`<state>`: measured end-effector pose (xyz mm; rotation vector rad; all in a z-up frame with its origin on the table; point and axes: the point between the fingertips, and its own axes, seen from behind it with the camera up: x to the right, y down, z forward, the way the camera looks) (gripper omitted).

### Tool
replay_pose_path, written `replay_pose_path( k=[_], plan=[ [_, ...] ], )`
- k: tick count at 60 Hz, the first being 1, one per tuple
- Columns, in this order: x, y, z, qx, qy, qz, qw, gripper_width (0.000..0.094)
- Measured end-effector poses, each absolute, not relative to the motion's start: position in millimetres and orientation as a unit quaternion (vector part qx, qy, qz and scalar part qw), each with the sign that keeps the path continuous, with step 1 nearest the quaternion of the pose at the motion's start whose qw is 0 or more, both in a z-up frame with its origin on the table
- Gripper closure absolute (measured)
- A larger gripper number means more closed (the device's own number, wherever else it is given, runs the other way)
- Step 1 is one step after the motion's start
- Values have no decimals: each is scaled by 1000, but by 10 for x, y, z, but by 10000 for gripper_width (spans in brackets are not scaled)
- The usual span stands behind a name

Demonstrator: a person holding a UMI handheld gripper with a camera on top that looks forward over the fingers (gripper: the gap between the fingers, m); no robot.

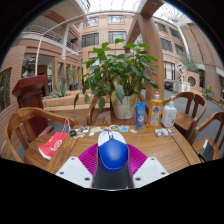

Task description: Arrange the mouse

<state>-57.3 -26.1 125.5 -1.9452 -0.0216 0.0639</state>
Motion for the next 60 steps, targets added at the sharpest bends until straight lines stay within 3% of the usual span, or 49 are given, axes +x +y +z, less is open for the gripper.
replay_pose_path(
  k=[5,17,23,30,45,60],
  plan=[
    [-948,-278,589,-856,-19,33,516,543],
    [-1132,-289,-146,-896,-53,25,440,444],
    [-1079,-296,-68,-895,-59,17,441,368],
    [-1101,-415,165,-890,-59,29,452,72],
    [-836,-1015,1010,-874,-46,17,484,84],
    [-805,-1816,1517,-858,-35,2,513,86]
  ],
)
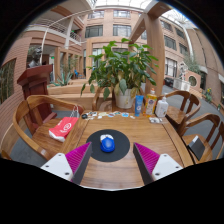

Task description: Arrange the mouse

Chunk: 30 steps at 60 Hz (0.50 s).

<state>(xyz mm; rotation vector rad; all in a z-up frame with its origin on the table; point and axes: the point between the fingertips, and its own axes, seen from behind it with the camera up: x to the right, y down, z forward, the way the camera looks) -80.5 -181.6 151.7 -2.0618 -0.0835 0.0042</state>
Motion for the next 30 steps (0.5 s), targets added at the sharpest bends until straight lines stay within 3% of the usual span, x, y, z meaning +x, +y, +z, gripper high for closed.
replay_pose_path(
  k=[30],
  plan=[
    [-857,-2477,1785,-846,-43,-1,531,78]
  ],
)
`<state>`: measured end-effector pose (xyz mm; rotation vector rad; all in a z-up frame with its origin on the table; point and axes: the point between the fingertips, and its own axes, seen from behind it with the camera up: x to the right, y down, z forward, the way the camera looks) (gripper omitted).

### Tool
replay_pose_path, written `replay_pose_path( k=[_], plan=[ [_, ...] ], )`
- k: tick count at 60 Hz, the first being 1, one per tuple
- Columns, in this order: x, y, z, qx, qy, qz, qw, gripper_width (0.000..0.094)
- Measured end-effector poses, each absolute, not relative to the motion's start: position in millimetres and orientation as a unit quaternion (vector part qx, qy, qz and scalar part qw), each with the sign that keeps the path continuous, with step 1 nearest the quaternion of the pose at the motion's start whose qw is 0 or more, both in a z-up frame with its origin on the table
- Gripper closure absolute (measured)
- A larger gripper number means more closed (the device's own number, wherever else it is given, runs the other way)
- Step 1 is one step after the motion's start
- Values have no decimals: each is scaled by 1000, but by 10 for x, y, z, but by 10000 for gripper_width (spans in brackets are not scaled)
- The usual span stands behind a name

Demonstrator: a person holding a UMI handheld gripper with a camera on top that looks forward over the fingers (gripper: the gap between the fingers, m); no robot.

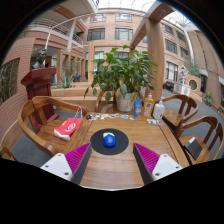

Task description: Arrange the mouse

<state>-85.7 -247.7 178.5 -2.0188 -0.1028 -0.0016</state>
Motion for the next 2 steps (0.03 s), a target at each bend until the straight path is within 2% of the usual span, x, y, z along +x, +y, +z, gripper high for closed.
replay_pose_path(
  k=[2],
  plan=[
    [-856,-2457,1776,-846,-40,-5,532,79]
  ],
)
